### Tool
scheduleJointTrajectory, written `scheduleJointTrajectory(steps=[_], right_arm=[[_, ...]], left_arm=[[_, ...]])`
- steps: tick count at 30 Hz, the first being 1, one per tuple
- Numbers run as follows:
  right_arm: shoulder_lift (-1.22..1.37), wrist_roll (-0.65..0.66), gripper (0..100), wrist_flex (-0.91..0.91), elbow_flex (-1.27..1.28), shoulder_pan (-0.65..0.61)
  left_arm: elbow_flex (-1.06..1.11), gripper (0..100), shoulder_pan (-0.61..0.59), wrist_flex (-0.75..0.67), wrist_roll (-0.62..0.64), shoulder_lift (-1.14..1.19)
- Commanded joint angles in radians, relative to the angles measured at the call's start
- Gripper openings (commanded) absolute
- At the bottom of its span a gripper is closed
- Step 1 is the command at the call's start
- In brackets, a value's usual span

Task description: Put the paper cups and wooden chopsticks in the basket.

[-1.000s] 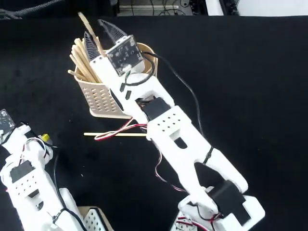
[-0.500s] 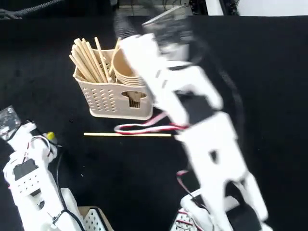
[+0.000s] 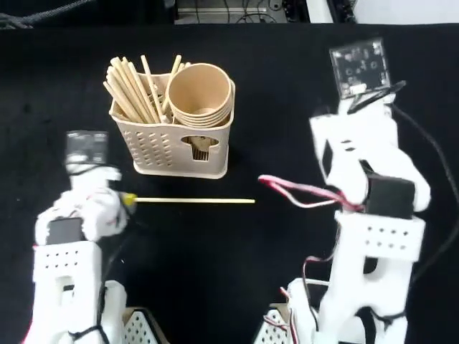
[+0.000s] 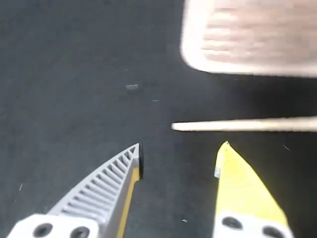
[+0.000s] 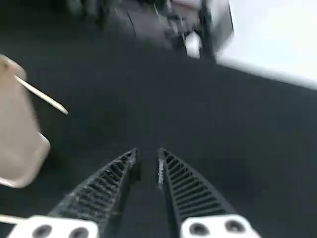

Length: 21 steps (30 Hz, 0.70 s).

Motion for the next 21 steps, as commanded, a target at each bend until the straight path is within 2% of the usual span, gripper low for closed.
scheduleJointTrajectory(steps=[1, 6, 13, 18, 21], right_arm=[[-0.016, 0.055, 6.4, -0.149, 0.239, 0.069], [-0.016, 0.089, 6.4, -0.344, 0.501, 0.083], [-0.016, 0.081, 6.4, -0.417, 0.621, 0.064], [-0.016, 0.081, 6.4, -0.422, 0.673, 0.005], [-0.016, 0.081, 6.4, -0.446, 0.697, 0.002]], left_arm=[[-0.024, 25, 0.194, -0.005, -0.13, -0.003], [0.038, 25, 0.294, -0.078, -0.144, -0.003], [0.056, 25, 0.314, -0.178, 0.048, 0.037], [-0.025, 25, 0.308, -0.193, 0.175, 0.241], [-0.056, 25, 0.278, -0.304, 0.322, 0.4]])
